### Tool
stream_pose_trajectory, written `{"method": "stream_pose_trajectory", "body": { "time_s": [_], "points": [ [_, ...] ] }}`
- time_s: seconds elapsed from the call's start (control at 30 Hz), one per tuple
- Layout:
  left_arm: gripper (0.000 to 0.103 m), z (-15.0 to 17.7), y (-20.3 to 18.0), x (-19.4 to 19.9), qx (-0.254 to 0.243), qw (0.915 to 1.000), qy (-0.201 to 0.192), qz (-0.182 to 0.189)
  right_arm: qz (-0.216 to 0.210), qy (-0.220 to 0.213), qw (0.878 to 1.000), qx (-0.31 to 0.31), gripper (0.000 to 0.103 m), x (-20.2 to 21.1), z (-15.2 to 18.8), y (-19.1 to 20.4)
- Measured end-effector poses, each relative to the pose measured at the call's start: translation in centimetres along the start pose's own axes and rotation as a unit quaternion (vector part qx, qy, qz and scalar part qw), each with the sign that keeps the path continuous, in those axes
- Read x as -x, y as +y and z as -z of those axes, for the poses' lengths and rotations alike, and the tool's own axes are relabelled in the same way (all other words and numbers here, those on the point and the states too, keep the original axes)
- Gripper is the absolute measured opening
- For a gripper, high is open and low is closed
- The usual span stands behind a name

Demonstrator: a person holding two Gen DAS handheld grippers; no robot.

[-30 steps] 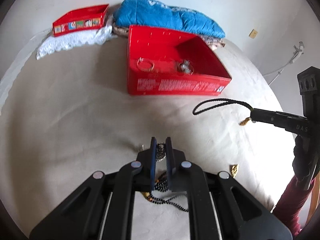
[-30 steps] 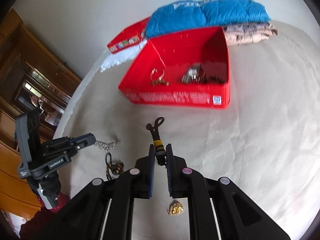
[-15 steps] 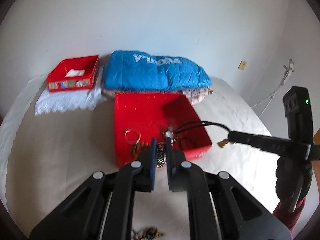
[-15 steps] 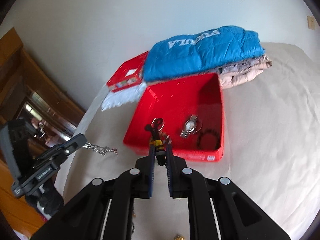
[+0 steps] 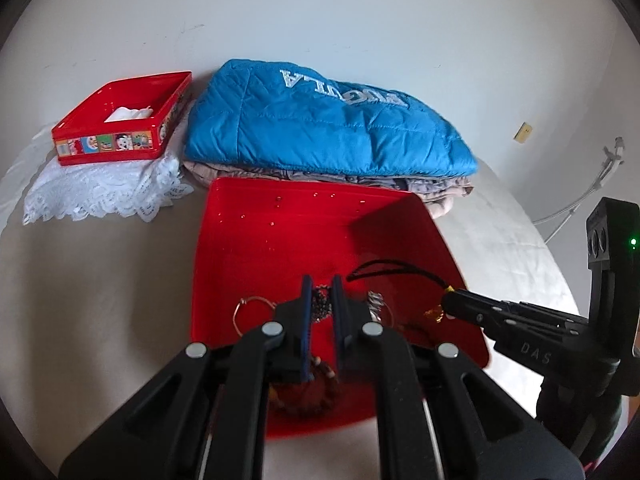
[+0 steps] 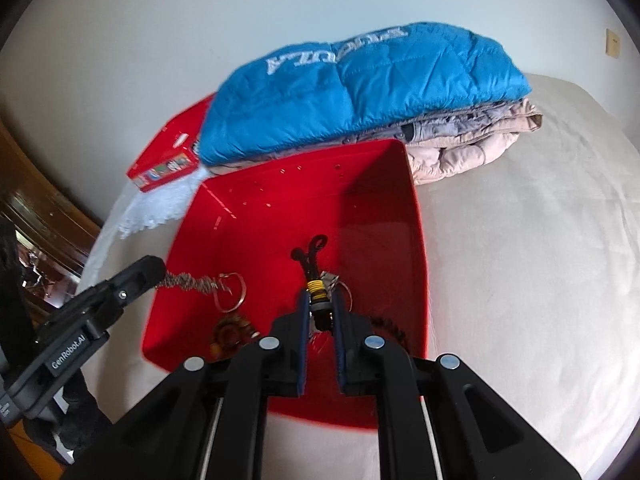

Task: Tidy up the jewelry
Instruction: 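Carry the chain and cord pendant into the red box and open both tools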

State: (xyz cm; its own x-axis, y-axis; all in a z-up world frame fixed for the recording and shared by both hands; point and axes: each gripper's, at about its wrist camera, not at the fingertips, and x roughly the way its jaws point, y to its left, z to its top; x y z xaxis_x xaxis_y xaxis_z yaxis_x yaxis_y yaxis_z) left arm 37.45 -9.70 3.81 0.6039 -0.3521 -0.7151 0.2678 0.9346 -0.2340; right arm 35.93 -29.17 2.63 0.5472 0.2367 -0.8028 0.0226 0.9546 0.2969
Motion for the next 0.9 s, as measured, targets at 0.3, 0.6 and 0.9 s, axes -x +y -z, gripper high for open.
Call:
{"method": "stream_pose_trajectory", "body": {
  "time_s": [0.3, 0.6, 0.9],
  "points": [
    [0.011, 0.2, 0.9, -4.9, 0.001, 0.9991, 0.043, -0.003, 0.03, 0.012, 0.999, 0.017, 0.013, -3.8, -0.4, -0.2],
    [0.041, 0.4, 0.7, -2.9, 0.0, 0.9996, 0.026, -0.013, 0.02, -0.004, 1.0, 0.018, 0.024, -2.4, 0.1, -0.4],
    [0.047, 0.9, 0.0, 1.1, 0.02, 0.9992, 0.014, -0.033, 0.009, -0.007, 1.0, 0.008, 0.024, -0.2, 0.7, -0.5]
  ]
}}
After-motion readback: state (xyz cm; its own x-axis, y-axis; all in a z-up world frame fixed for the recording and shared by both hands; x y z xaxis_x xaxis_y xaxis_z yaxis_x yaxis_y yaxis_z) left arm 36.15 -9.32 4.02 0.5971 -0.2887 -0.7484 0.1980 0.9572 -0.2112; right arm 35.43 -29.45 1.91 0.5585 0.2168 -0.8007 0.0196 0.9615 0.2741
